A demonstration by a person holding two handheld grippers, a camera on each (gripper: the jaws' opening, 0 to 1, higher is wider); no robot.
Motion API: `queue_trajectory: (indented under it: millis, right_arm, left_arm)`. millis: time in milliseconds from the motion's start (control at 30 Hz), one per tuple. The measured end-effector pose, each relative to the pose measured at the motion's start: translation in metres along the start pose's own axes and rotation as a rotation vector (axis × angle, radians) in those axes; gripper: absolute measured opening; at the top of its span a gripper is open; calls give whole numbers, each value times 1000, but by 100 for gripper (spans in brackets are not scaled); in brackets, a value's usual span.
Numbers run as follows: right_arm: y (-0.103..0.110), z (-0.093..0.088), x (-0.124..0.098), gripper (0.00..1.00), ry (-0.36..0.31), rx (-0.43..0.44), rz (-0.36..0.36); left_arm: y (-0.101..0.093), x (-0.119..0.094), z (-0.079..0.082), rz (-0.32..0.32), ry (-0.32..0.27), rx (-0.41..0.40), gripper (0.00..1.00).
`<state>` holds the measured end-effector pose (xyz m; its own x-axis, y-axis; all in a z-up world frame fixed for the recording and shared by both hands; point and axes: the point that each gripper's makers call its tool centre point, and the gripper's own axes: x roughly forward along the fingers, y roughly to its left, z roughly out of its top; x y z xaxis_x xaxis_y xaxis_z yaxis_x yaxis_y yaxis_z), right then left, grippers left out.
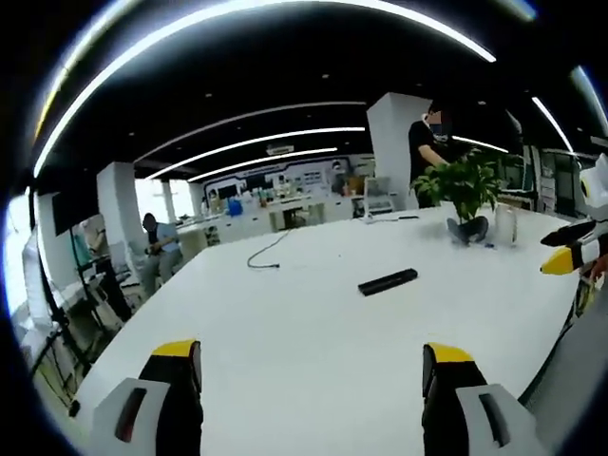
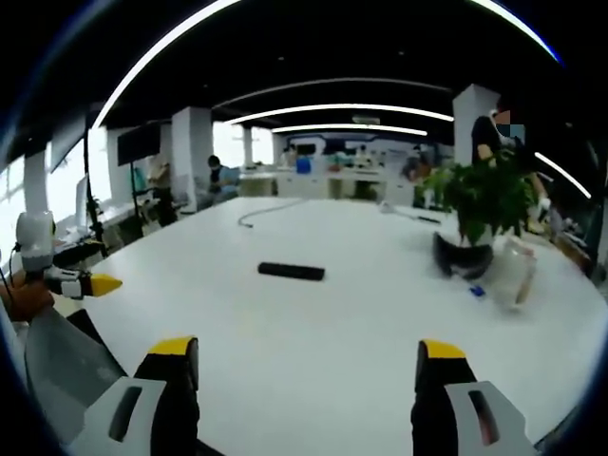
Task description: Press the specified remote control buttons in sequence, fully releasing each button before pressing the next.
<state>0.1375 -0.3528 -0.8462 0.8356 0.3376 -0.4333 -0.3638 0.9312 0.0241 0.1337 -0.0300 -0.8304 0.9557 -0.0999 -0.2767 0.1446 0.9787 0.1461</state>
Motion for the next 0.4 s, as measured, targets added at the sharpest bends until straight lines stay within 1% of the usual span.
queue_trajectory:
  millis: [200, 300, 400]
  right_arm:
    - [-1, -1, 1, 93, 12, 4, 4]
    - [-1, -2, 2, 92, 18, -2, 8]
    - [-1, -2, 2, 92, 14, -5, 9]
  left_arm:
    - [1, 1, -1, 10, 6, -17, 100]
    - [1, 2, -5, 4, 28, -32, 100]
    - [-2, 2, -6, 2, 40, -27, 100]
